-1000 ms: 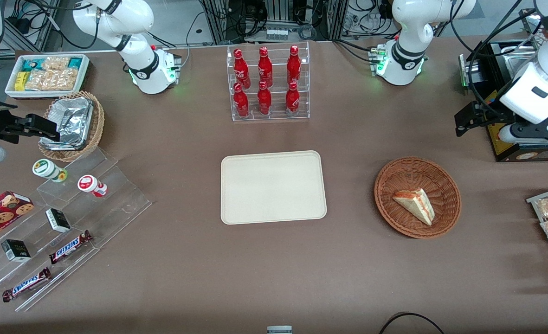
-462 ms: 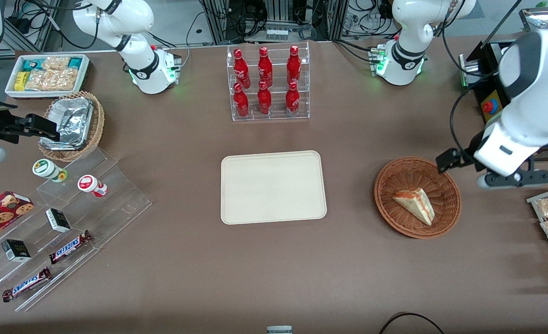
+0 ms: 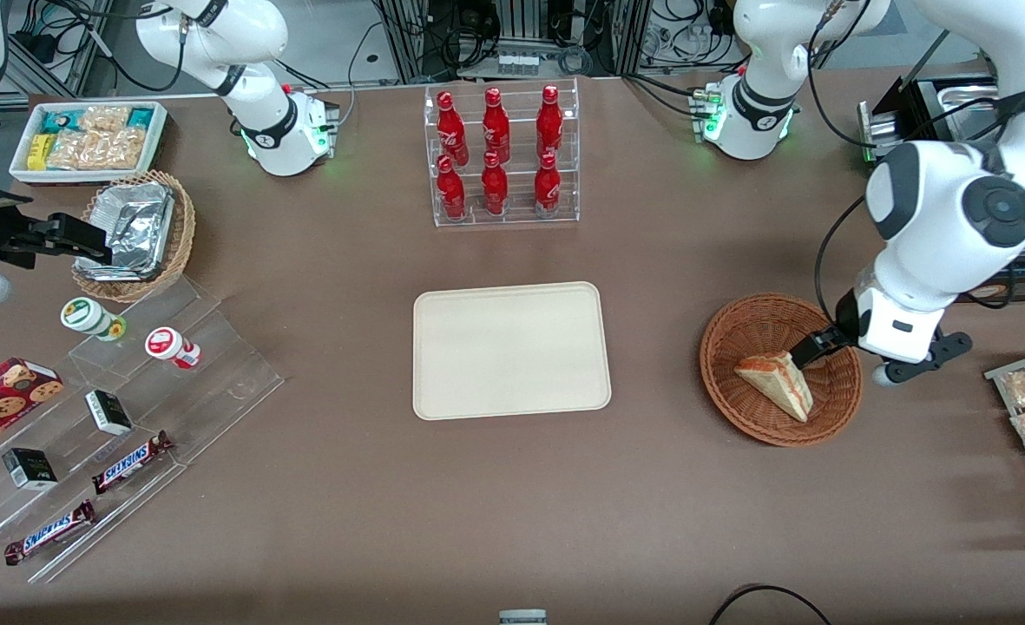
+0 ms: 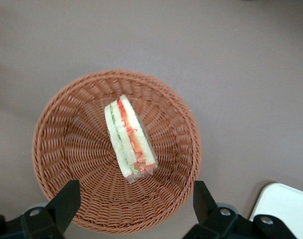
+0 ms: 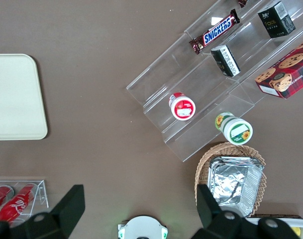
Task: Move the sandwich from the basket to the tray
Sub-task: 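Move the left gripper down over the wrapped sandwich in the wicker basket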
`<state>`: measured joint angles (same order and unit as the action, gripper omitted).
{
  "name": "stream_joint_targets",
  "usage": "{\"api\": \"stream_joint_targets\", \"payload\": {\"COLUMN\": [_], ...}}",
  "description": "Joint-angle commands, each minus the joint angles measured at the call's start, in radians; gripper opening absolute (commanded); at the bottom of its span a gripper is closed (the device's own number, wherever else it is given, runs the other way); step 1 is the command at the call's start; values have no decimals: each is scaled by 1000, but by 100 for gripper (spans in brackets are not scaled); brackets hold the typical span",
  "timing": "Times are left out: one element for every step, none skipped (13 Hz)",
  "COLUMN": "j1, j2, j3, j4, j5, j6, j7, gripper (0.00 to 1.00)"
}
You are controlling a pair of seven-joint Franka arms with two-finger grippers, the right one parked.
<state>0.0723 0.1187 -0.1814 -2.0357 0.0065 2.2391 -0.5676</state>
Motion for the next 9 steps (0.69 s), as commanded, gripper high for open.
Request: {"api": "stream_joint_targets", "payload": {"j1": [9,9,9,9,9,12,21,23,23], "j2": [-28,-7,13,36,53,64,84,96,105], "j3": [-4,-4,-4,-4,-4,-4,-4,-4,-4], "j4": [-67,-70,-72,-70,-72,-70,-67,-72,-77], "j5": [-2,0,-2,-2,-2,-2,-3,-3,-2], "j6": [34,43,54,74,97,111,119,146,163], "j7": [-98,-124,-141,-159,-169,-170,-173,-173,-173], "gripper": [100,100,100,100,100,100,100,100,100]}}
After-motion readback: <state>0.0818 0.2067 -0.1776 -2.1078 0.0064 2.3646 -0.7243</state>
